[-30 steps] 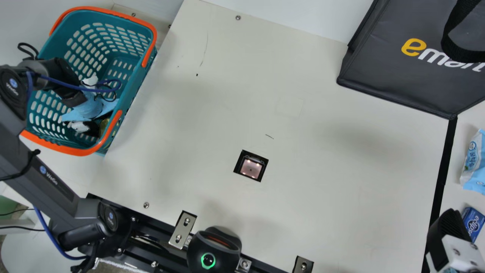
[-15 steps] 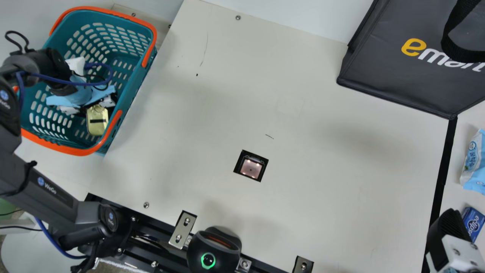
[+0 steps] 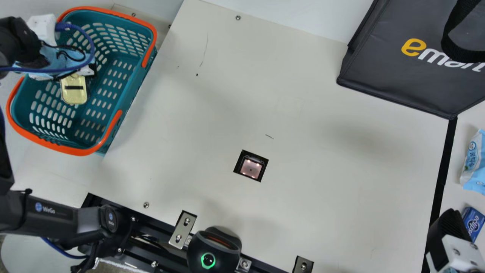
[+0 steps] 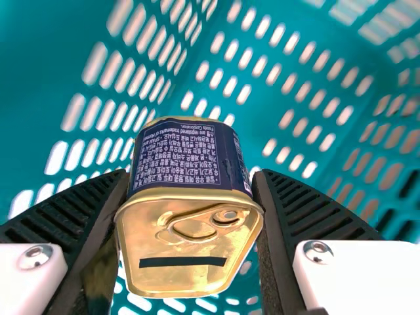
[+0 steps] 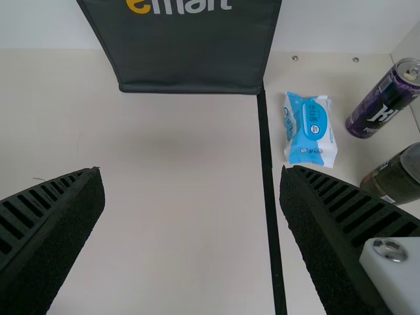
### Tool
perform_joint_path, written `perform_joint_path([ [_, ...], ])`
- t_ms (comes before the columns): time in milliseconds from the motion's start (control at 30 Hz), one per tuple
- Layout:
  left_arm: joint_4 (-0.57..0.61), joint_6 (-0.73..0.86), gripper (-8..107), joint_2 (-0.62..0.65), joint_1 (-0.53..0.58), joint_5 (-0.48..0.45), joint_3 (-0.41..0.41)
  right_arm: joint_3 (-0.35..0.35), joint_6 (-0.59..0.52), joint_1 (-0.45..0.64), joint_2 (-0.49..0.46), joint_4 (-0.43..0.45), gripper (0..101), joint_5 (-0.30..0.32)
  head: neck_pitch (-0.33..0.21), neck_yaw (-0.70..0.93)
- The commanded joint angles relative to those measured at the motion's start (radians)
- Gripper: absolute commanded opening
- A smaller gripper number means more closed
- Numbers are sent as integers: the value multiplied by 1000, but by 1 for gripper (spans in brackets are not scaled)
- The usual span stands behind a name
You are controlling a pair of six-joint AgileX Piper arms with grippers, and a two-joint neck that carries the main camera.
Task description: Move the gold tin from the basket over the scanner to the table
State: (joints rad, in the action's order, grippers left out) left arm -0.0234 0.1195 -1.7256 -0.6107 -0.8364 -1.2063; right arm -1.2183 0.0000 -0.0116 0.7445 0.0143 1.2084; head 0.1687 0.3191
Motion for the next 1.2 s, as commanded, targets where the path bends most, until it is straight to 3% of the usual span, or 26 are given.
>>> perform_joint_path([
  [0, 16, 11, -8, 39, 0, -45, -31, 0, 0, 0, 0, 0, 95, 0, -30, 2],
  [567, 141, 15, -8, 199, -19, -381, -216, 0, 0, 0, 0, 0, 95, 0, -30, 2],
  [833, 240, -1, -8, 267, 21, -384, -112, 0, 0, 0, 0, 0, 95, 0, -30, 2],
  [1167, 326, -70, -8, 346, 154, -384, -2, 0, 0, 0, 0, 0, 95, 0, -30, 2],
])
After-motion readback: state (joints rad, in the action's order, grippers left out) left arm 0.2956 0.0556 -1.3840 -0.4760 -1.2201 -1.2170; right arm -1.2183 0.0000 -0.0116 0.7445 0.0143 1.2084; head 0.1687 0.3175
